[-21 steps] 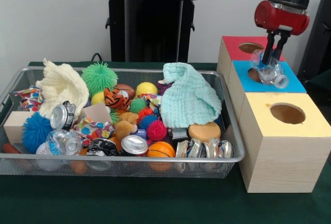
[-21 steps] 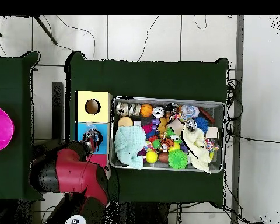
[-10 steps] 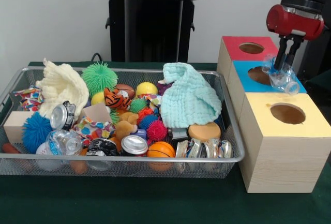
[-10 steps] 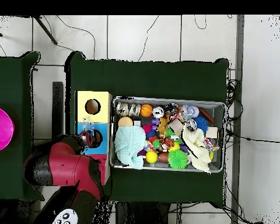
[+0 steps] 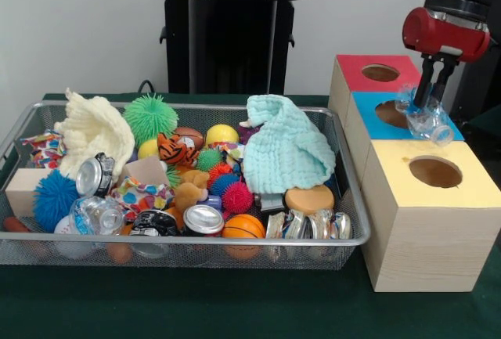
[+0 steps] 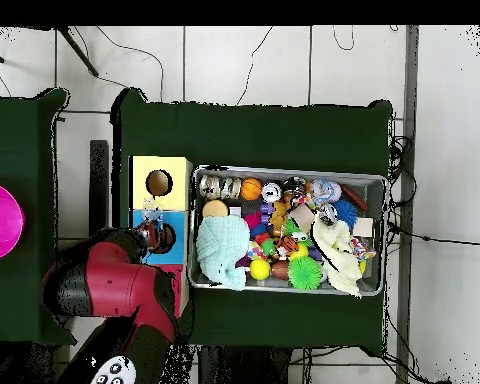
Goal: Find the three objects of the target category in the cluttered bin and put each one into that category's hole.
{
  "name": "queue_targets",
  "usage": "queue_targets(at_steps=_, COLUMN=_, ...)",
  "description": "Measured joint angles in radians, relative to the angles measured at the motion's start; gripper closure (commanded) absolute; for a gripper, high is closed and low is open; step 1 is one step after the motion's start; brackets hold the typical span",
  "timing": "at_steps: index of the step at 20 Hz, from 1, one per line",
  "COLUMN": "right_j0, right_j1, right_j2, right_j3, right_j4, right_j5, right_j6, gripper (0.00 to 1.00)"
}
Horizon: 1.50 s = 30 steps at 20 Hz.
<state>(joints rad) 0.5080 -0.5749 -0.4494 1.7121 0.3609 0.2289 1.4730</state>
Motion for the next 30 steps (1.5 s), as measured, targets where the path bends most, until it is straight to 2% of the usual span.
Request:
queue_targets(at_steps=10, right_j0=-0.048, right_j1=-0.011, right_j2=0.0, right_j3=0.033, right_j4=0.0, right_j5=-0.115, right_j6=0.0, gripper=1.0)
queue_targets(at_steps=23, right_j0=-0.058, right_j1=-0.058, right_j2=0.023, right_j3=0.131, right_j4=-0.02, right_j5=-0.12, right_j6=0.0, gripper=1.0)
queue_targets(at_steps=30, right_j0=-0.039, right_j1=-0.057, right_j2=0.029, right_j3=0.137, right_j4=-0.019, right_j5=-0.122, right_j6=0.0, gripper=1.0)
